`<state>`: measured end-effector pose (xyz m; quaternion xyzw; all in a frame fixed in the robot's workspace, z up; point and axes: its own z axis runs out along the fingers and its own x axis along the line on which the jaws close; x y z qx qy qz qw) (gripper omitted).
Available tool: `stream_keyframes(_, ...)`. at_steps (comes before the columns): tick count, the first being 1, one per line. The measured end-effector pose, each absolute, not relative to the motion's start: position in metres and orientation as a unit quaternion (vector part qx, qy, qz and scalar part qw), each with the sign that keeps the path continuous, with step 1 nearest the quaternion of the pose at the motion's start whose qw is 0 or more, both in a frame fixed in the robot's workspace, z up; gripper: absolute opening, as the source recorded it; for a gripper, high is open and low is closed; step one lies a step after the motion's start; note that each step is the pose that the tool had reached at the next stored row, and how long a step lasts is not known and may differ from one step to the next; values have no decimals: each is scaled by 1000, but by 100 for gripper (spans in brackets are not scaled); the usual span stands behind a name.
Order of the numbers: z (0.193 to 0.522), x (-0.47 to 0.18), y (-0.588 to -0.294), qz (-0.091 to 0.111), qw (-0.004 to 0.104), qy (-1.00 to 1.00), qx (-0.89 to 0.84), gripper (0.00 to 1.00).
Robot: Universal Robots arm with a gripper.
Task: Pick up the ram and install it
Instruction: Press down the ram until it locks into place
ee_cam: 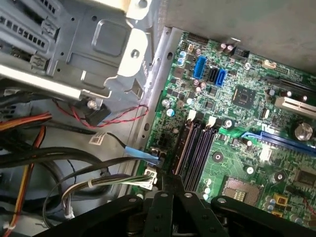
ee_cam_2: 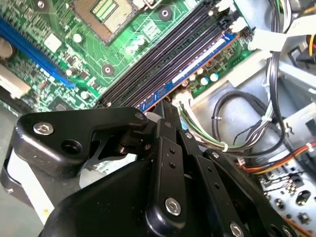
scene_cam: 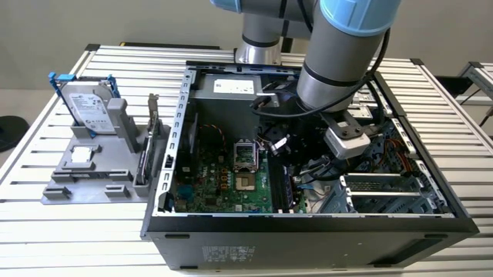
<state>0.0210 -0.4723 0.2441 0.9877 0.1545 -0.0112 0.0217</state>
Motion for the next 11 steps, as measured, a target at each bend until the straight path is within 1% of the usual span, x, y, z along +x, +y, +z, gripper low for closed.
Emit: stream_keyframes(11, 244, 21, -472, -15, 21, 233, 972, 0)
